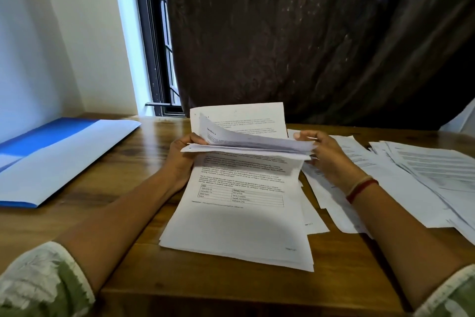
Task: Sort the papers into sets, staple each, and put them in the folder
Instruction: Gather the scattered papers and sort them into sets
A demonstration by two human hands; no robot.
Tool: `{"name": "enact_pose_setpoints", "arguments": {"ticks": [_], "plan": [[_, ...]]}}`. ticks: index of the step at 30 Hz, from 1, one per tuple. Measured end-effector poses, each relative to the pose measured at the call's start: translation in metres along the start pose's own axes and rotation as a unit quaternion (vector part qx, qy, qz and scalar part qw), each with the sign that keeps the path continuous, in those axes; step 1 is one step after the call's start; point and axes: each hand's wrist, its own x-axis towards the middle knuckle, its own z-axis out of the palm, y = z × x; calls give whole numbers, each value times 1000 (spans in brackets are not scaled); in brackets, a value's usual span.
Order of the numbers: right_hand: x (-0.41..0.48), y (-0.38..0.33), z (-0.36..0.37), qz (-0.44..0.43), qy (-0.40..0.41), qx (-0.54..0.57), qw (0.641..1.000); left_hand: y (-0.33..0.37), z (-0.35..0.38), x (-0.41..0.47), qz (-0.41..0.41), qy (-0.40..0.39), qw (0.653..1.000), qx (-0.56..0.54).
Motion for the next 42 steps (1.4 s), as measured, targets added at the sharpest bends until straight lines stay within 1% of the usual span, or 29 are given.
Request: {"name": "enact_pose_setpoints", "arguments": {"ticks": [2, 4, 6, 9, 14, 17, 22, 26, 28, 30, 33, 38, 40, 42], "plan": [[-4, 1, 6, 14, -23, 24, 999, -1, -1, 2, 4, -11, 1000, -6], [-5, 5, 10, 1, -34, 32, 999, -2, 0, 2, 3, -16, 1000, -7], [-5, 7, 12, -27, -29, 23, 999, -2, 2, 1, -3, -21, 1000, -11], [-5, 8, 14, -50, -4, 48, 998, -2, 2, 0, -14, -18, 1000, -18], [-7, 7, 15, -78, -24, 90, 993, 0, 1, 2, -24, -9, 999, -21], [-6, 9, 15, -75, -7, 97, 992, -1, 2, 3, -30, 13, 999, -18], [0, 11, 15, -61, 2, 100, 993, -2, 0, 4, -31, 22, 999, -10], [11, 9, 14, -36, 62, 113, 991, -4, 0, 5, -36, 30, 999, -18], [12, 8, 14, -41, 74, 116, 990, -4, 0, 5, -35, 26, 999, -14], [12, 10, 14, -36, 54, 130, 989, -5, 0, 6, -33, 24, 999, -14], [9, 14, 18, -28, 24, 140, 989, -6, 1, 6, -28, 34, 999, 28], [6, 19, 18, -98, 54, 104, 988, -5, 2, 4, -12, 54, 998, 34], [6, 18, 17, -106, 26, 79, 991, -4, 3, 3, -12, 50, 998, 21], [3, 14, 17, -87, -4, 86, 992, -6, 1, 4, -18, 47, 999, 7]]}}
